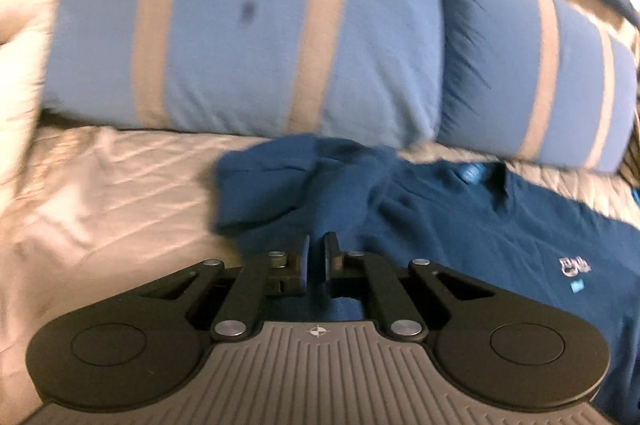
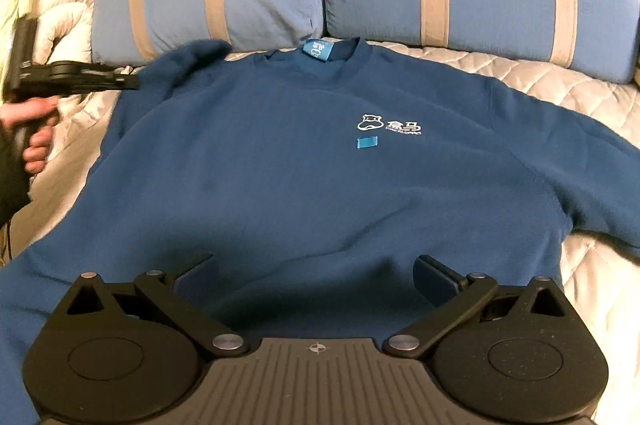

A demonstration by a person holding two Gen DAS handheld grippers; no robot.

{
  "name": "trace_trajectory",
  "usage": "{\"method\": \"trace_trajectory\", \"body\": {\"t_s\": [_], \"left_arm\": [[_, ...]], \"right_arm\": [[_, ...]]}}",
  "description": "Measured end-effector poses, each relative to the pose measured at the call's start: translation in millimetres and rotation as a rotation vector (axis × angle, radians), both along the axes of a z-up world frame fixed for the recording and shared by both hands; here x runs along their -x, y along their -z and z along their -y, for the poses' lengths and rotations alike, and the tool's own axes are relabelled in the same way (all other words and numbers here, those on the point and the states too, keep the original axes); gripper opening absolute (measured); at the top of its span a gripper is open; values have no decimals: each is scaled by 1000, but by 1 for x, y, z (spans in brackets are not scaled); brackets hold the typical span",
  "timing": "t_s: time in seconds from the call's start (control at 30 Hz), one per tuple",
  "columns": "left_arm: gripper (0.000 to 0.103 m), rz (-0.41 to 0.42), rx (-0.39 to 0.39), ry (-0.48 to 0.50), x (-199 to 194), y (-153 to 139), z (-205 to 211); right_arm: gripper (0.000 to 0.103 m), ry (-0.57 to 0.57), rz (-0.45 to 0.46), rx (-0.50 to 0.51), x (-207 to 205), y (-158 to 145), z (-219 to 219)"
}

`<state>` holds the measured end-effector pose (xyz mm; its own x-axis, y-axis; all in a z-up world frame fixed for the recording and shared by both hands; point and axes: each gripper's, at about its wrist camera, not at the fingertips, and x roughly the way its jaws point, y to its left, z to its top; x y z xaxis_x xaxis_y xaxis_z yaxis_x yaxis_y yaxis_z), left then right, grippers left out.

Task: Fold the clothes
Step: 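Grasp the sleeve cuff nearest the left gripper with the left gripper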

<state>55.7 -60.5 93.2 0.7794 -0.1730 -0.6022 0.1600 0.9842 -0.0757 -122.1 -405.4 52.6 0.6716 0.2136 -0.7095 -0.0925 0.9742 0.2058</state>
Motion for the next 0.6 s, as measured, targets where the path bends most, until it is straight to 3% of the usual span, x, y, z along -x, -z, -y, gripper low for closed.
{"method": "trace_trajectory", "body": {"t_s": [0.33,0.57,0.6], "left_arm": [[7,-55,8,-148,50,16,-78],[11,-78,-56,-87,73,23,-78],[21,-64,-56,-79,77,20,-79]], "right_arm": [[103,-8,-13,-6,-2,0,-1],[103,-10,-16,-6,-2,1,0],[103,-10,-17,-5,-2,1,0]]}}
